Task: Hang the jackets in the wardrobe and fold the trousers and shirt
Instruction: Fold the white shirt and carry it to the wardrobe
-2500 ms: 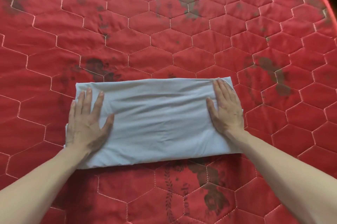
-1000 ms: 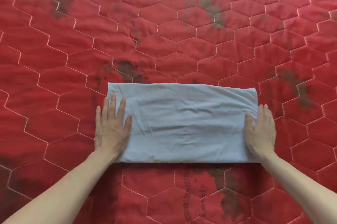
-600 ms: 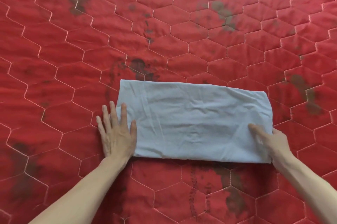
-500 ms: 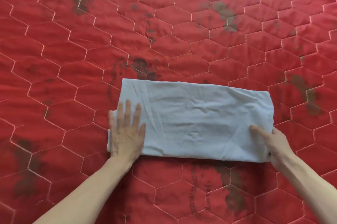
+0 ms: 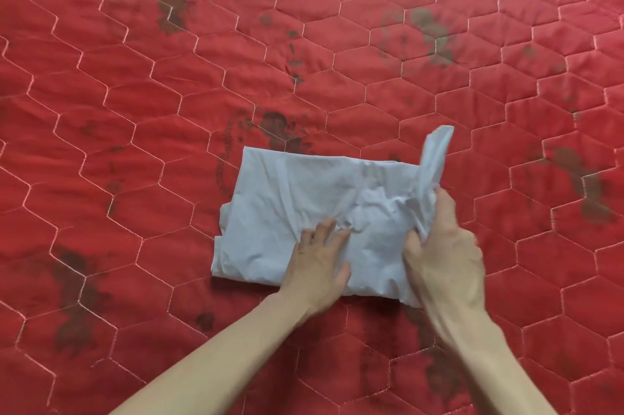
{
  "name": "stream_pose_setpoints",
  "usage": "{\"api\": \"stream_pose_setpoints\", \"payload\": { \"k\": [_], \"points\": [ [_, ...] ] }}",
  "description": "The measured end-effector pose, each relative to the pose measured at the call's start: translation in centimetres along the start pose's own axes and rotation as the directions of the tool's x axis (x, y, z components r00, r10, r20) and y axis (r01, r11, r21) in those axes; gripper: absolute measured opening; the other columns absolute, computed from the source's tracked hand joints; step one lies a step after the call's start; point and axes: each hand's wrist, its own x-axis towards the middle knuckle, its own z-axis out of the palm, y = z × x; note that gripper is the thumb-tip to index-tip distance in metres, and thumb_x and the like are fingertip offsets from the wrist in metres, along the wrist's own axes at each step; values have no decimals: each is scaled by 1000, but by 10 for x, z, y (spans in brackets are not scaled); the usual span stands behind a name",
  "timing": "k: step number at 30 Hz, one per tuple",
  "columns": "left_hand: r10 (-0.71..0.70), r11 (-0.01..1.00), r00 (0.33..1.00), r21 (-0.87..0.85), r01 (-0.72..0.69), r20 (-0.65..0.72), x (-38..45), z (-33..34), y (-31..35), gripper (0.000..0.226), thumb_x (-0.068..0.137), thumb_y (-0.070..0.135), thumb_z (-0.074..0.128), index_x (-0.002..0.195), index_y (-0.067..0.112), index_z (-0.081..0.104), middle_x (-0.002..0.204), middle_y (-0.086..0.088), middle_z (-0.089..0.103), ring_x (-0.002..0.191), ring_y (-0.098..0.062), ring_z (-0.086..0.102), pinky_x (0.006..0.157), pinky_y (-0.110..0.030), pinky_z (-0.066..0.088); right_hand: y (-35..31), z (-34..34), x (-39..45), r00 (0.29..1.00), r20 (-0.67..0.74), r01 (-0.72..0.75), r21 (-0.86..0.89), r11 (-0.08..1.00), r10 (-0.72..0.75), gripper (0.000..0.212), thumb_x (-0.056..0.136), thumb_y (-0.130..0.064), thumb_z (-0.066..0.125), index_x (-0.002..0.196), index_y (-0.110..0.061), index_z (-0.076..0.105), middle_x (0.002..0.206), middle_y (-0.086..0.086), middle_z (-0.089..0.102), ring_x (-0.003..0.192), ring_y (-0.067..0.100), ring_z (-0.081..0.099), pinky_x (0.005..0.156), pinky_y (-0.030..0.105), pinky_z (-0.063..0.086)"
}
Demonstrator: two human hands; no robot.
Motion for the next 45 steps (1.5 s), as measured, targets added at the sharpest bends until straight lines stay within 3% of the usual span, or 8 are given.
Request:
{"api": "stream_pose_setpoints", "payload": {
  "k": [6,11,18,22,30,34,40,45],
  "points": [
    [-311,436,939,-856,278,146,19,-36,-3,28,110,28,49,116,18,74,105,9,73,93,-5,68,82,-18,56,-59,41,-10,994,64,86,18,996,-87,72,96,-18,60,161,-22,28,75,3,59,93,41,70,73,39,41],
    [-398,-201,845,-933,300,358,15,-80,-41,58,104,60,41,86,16,75,79,-2,72,74,-19,66,71,-35,48,-104,81,-14,972,188,121,111,986,-140,73,96,-15,54,161,-19,23,90,9,66,97,37,69,70,33,37],
    [-418,119,886,-954,275,203,-6,-128,-84,60,89,73,57,110,23,82,110,-9,80,102,-23,77,76,-29,62,-134,130,-31,866,385,144,416,898,-318,73,107,-52,41,168,-25,10,153,12,53,138,27,53,113,41,43],
    [-520,452,851,-822,345,72,-11,-122,-112,20,98,25,67,95,8,78,92,-7,80,93,-28,76,77,-38,60,-115,140,-28,841,428,153,399,904,-331,53,113,-41,34,161,-18,36,161,7,47,147,22,44,121,35,33],
    [-622,596,783,-633,494,25,-22,-104,-131,31,95,31,46,67,16,47,69,-2,48,66,-21,43,61,-35,31,-37,140,14,924,99,382,-178,907,-370,53,110,-35,41,161,-21,39,170,9,30,158,32,24,124,48,28],
    [-652,749,612,-255,612,-449,-32,-86,-126,33,105,40,43,120,12,56,116,-19,62,106,-43,59,83,-47,43,-11,159,19,908,214,412,-315,855,-359,68,107,-58,20,168,-31,7,176,0,-2,162,26,-2,130,49,9],
    [199,907,903,420,-22,-381,-18,-51,-110,51,103,27,43,149,7,53,156,-20,47,147,-39,43,120,-55,36,-1,179,20,906,88,421,-295,858,-415,72,104,-60,23,168,-25,17,176,4,6,163,28,3,130,52,10],
    [-84,929,948,320,186,-307,-16,-37,-122,65,106,45,24,165,18,25,174,-9,12,162,-27,7,129,-51,13,8,186,26,871,-23,473,-236,849,-491,65,106,-49,37,164,-24,31,174,5,20,162,29,12,129,53,17]
  ]
}}
